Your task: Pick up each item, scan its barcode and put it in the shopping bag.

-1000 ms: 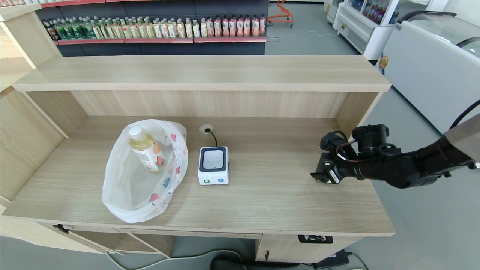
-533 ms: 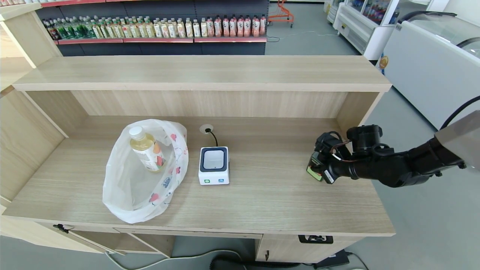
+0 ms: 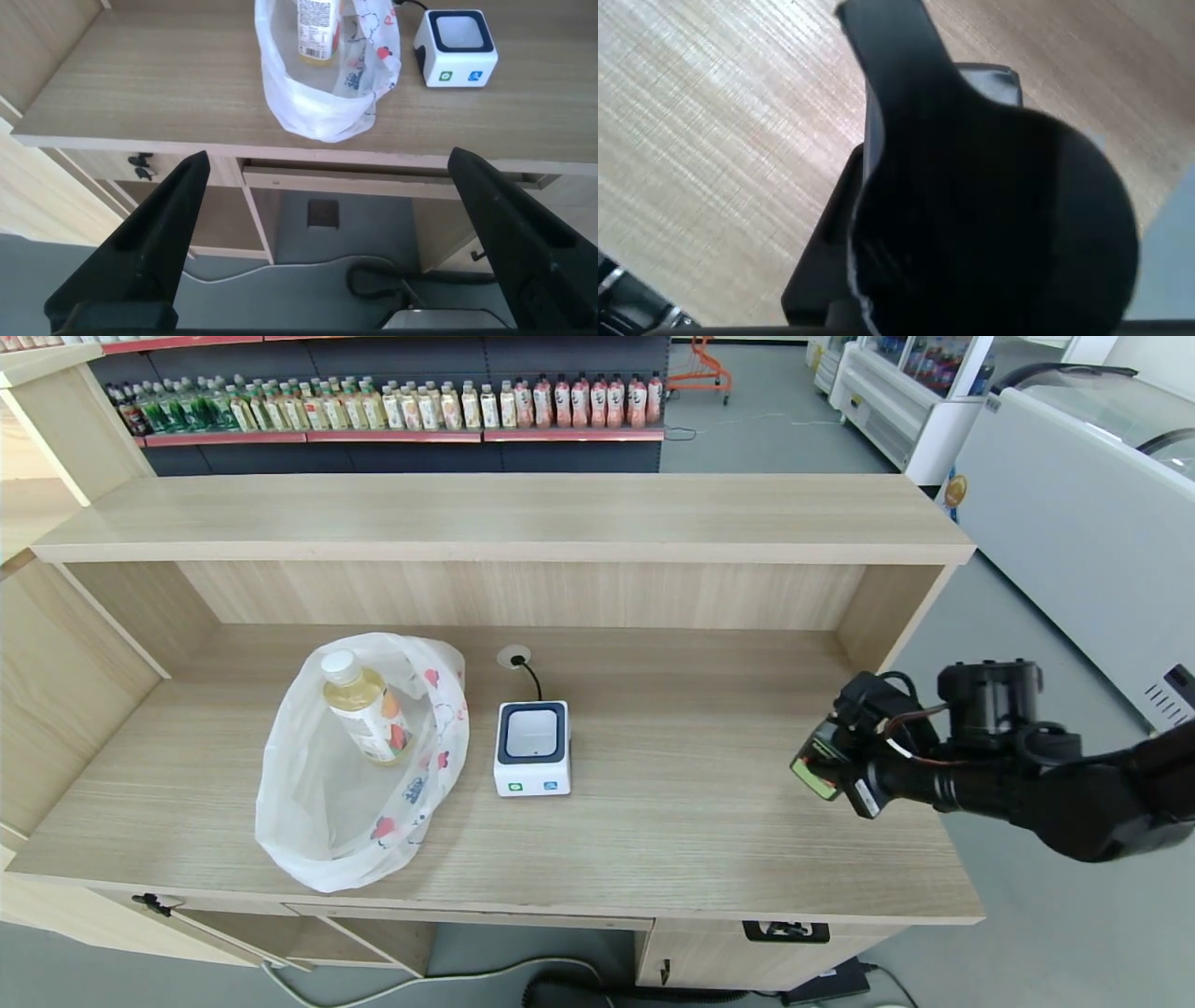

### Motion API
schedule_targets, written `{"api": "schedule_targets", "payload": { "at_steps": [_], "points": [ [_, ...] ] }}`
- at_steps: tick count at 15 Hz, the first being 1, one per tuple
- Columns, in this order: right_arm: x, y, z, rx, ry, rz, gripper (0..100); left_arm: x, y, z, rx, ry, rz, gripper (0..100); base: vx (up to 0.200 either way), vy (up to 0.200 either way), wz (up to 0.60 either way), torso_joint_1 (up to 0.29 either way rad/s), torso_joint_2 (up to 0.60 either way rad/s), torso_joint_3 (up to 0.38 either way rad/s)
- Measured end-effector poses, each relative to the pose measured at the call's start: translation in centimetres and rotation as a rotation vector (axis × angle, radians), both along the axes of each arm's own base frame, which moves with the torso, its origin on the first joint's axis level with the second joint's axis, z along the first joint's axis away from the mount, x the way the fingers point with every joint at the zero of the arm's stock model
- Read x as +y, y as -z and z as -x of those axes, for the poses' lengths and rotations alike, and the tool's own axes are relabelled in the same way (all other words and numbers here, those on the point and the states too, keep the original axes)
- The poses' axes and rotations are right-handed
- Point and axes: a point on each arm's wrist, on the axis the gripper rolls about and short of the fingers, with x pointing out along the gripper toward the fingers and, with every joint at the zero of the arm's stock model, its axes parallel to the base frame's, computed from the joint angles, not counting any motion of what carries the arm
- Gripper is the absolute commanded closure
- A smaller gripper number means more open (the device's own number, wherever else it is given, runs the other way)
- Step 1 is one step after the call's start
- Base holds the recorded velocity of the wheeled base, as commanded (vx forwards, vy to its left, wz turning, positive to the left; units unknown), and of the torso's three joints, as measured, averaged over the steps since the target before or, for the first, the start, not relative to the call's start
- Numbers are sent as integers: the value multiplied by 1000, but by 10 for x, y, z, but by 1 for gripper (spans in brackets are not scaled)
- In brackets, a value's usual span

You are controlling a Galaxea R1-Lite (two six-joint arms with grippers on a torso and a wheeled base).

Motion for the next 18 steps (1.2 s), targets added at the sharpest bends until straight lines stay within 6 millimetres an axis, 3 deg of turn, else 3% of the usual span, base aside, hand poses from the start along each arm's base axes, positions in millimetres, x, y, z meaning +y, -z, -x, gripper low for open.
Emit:
{"api": "schedule_targets", "payload": {
  "at_steps": [3,5,8,11,13,18],
  "points": [
    [-32,-17,55,-148,-46,147,100,0,0,0,0,0,0,0,0,0,0,0,0,0],
    [-42,-29,76,-304,-313,209,100,0,0,0,0,0,0,0,0,0,0,0,0,0],
    [-48,-34,93,-602,-705,450,100,0,0,0,0,0,0,0,0,0,0,0,0,0],
    [-43,-18,109,-802,-1011,654,100,0,0,0,0,0,0,0,0,0,0,0,0,0],
    [-38,-8,121,-853,-1155,683,100,0,0,0,0,0,0,0,0,0,0,0,0,0],
    [-1,-7,116,-1204,-1381,847,100,0,0,0,-1,0,0,0,0,0,0,0,0,0]
  ]
}}
